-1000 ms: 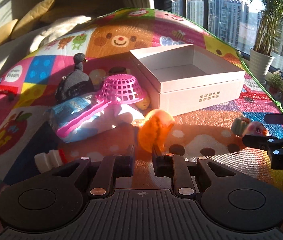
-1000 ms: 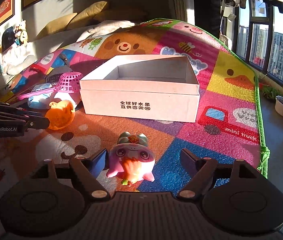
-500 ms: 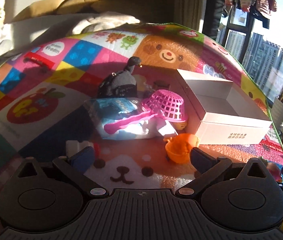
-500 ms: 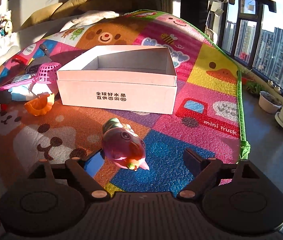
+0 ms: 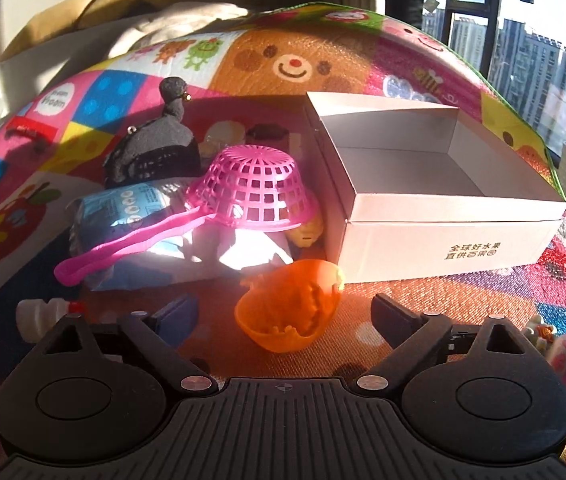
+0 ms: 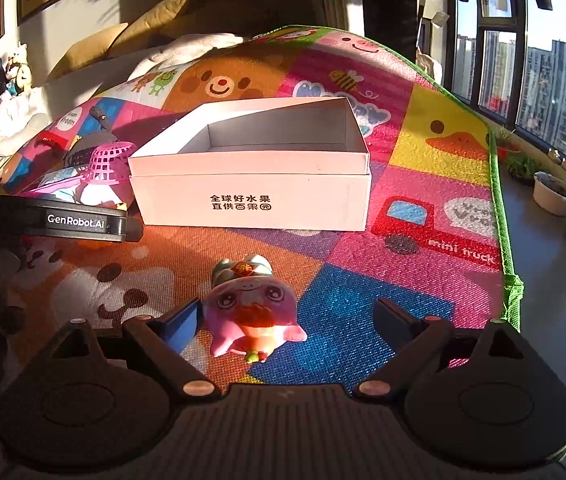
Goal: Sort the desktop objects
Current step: 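Lift the pig toy with the right gripper while the left gripper grasps the orange cup, then carry the pig toy and orange cup toward the white box with both grippers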
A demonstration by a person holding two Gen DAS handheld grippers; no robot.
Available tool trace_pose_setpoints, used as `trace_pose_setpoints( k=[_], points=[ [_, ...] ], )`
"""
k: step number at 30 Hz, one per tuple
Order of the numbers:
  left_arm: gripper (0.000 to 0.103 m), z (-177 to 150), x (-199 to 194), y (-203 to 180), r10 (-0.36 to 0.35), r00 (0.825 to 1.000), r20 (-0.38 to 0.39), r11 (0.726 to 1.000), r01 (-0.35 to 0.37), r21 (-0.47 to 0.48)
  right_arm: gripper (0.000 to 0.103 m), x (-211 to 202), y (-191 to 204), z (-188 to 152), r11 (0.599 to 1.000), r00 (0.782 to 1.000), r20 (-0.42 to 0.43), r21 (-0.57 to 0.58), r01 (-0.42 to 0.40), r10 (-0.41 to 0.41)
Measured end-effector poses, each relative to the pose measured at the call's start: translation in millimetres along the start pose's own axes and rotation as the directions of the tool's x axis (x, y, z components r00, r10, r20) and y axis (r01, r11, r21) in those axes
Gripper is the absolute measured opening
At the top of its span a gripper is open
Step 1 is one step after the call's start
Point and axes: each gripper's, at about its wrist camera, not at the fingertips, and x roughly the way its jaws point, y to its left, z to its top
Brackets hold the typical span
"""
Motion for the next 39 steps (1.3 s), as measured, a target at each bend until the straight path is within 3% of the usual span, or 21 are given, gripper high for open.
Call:
trace_pose_setpoints(
  k=[1,3,4,7,9,12,17,19,21,23,27,32,35,39],
  points=[
    [0.067,-1,0,1,0.006,1.000,-0.007,1.000,-0.006,0.007,0.093,0,1,0,1.000,1.000,-0.001,-0.008,-0.005,0.005],
    [0.064,-2,-3,2,-0.002,1.000,0.000,1.000,0.002,0.030,0.091,0,3,0,0.999,1.000,0.000,-0.030,-0.021,0.021],
    [0.057,-3,-4,3,-0.010,1.000,-0.002,0.999,0.010,0.030,0.089,0,5,0,0.999,1.000,0.000,-0.042,-0.025,0.025],
    [0.056,-4,-10,12,-0.025,1.000,-0.005,1.000,0.025,0.017,0.069,1,11,0,0.997,0.999,-0.015,-0.069,-0.033,0.032],
    [0.056,-7,-14,17,-0.032,0.999,-0.005,0.999,0.032,0.010,0.050,3,13,1,0.996,0.998,-0.026,-0.070,-0.057,0.055],
    [0.056,-13,-26,22,-0.071,0.997,-0.019,0.997,0.071,0.018,0.049,3,21,2,0.991,0.995,-0.037,-0.102,-0.091,0.088],
    [0.056,-24,-45,23,-0.191,0.979,-0.064,0.979,0.195,0.066,0.049,-9,38,-4,0.940,0.967,-0.098,-0.229,-0.253,0.236],
    [0.057,-29,-52,23,-0.198,0.978,-0.070,0.975,0.204,0.090,0.052,-14,42,-6,0.922,0.969,-0.100,-0.299,-0.246,0.226],
    [0.057,-34,-56,25,-0.194,0.978,-0.081,0.974,0.201,0.101,0.068,-18,39,-7,0.917,0.979,-0.082,-0.343,-0.203,0.186],
    [0.057,-37,-57,27,-0.187,0.979,-0.082,0.975,0.195,0.104,0.074,-18,31,-7,0.921,0.989,-0.059,-0.361,-0.145,0.133],
    [0.063,-37,-58,34,-0.166,0.983,-0.074,0.980,0.173,0.099,0.076,-14,19,-2,0.943,0.999,-0.030,-0.331,-0.043,0.035],
    [0.081,-43,-63,47,-0.106,0.992,-0.069,0.986,0.114,0.118,0.088,-17,18,1,0.960,0.993,-0.036,-0.253,-0.117,0.111],
    [0.085,-45,-64,62,-0.066,0.995,-0.072,0.993,0.073,0.094,0.096,-13,25,3,0.964,0.992,-0.027,-0.235,-0.125,0.122],
    [0.091,-46,-69,76,-0.041,0.997,-0.068,0.997,0.045,0.063,0.098,1,27,10,0.982,0.987,-0.070,-0.112,-0.150,0.143]
  ],
)
